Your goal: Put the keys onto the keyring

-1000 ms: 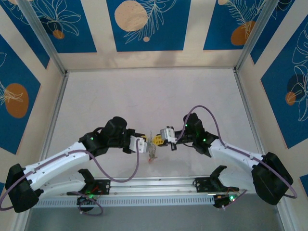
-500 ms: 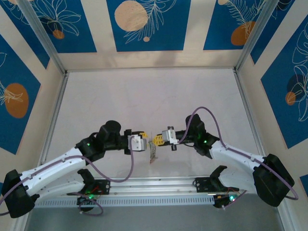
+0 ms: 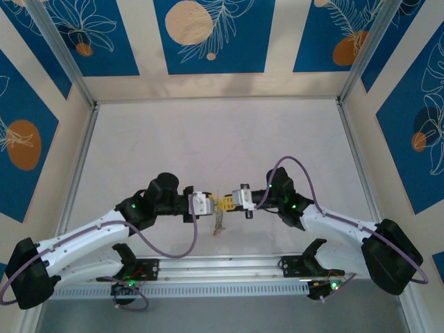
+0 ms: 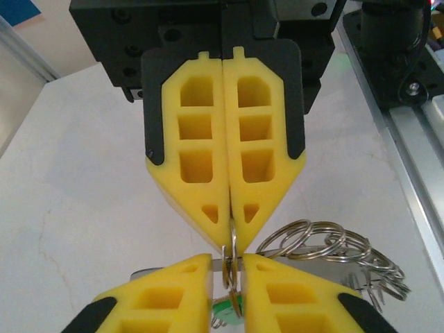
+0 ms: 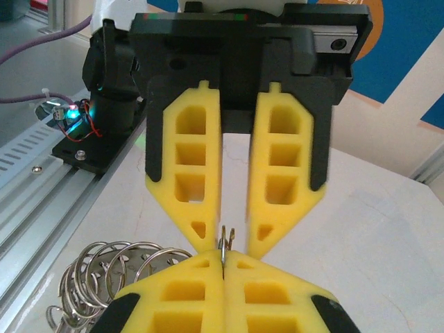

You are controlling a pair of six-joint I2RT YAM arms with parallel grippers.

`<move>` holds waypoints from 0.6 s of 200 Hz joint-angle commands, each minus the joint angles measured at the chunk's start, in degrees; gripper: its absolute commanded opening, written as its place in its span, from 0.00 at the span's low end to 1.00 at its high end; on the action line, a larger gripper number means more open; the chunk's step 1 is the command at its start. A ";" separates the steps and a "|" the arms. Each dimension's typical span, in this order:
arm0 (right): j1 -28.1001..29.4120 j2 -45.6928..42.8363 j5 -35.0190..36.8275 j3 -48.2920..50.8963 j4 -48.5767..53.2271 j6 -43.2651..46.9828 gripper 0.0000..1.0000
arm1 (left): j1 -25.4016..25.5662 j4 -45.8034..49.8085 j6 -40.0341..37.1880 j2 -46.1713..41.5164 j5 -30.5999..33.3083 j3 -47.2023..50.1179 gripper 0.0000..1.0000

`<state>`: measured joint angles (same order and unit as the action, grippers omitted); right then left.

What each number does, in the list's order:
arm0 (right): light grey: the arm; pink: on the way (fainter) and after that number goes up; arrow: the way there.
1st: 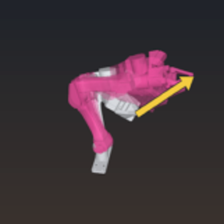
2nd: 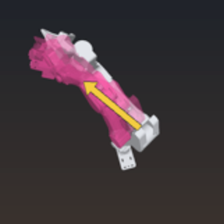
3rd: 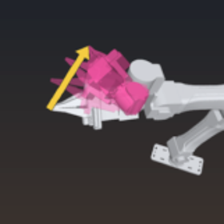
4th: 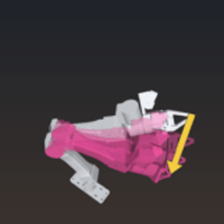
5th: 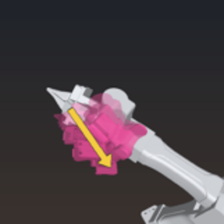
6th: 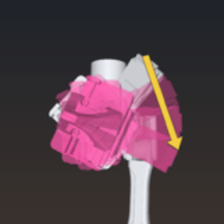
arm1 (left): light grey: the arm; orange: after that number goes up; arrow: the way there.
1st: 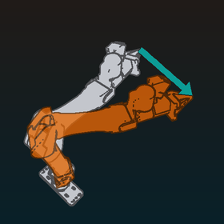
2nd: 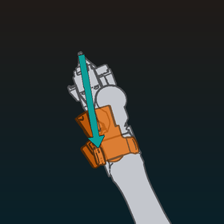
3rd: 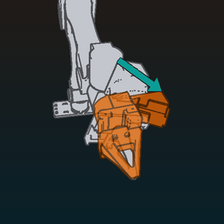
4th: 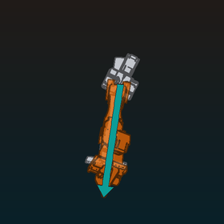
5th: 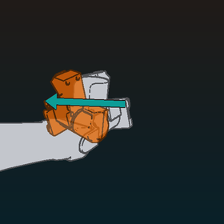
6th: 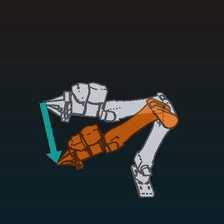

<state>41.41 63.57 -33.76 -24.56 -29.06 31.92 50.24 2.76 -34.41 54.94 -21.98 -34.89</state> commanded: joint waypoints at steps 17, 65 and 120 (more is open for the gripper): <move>0.14 0.55 0.01 0.12 -3.33 -1.16 0.00 | -1.12 1.13 -0.81 -0.16 -0.92 0.05 0.11; -0.10 2.03 4.92 -1.77 2.56 -1.17 0.13 | -1.28 16.31 -7.58 1.86 2.68 -8.94 0.00; 1.12 2.95 10.99 -3.42 5.73 -1.84 0.27 | -0.59 33.97 -11.08 9.71 7.61 -22.99 0.00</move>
<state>41.63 65.98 -26.79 -26.24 -24.69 31.05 49.41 26.74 -42.28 61.91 -16.36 -52.01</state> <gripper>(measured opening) 0.268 0.042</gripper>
